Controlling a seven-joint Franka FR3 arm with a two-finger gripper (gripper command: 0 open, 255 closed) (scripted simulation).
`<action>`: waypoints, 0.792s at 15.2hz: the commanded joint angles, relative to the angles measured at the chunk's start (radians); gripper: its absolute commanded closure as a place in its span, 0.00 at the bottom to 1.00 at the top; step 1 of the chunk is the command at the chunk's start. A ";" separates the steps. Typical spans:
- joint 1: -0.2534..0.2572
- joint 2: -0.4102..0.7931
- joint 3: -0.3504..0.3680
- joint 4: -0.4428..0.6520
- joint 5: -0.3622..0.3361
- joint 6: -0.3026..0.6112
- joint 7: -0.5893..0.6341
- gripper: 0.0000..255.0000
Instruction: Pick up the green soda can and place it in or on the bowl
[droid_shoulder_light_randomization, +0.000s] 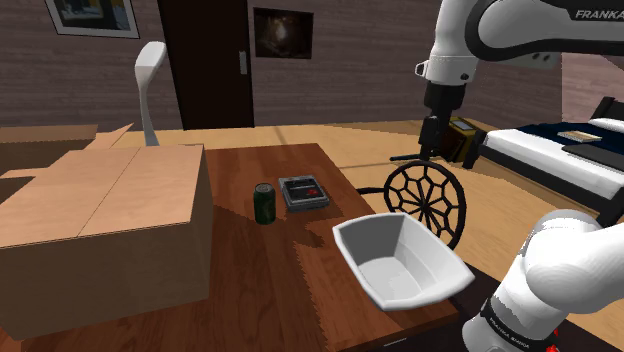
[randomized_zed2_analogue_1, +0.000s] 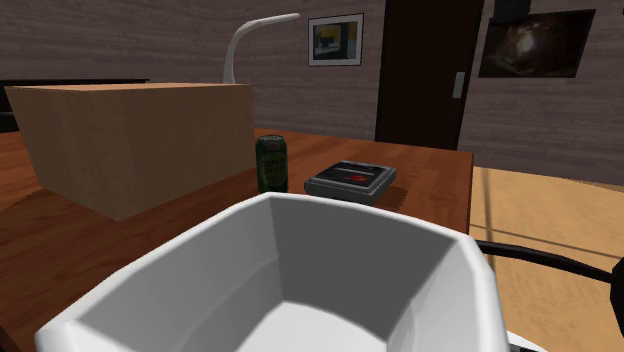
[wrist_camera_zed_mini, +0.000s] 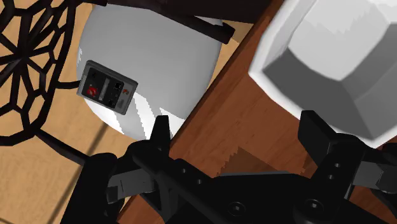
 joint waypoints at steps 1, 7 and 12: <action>0.000 0.000 0.000 0.000 0.000 0.000 0.000 0.00; 0.025 0.187 0.059 0.054 0.054 0.124 0.064 0.00; 0.044 0.355 0.104 0.133 0.081 0.210 0.113 0.00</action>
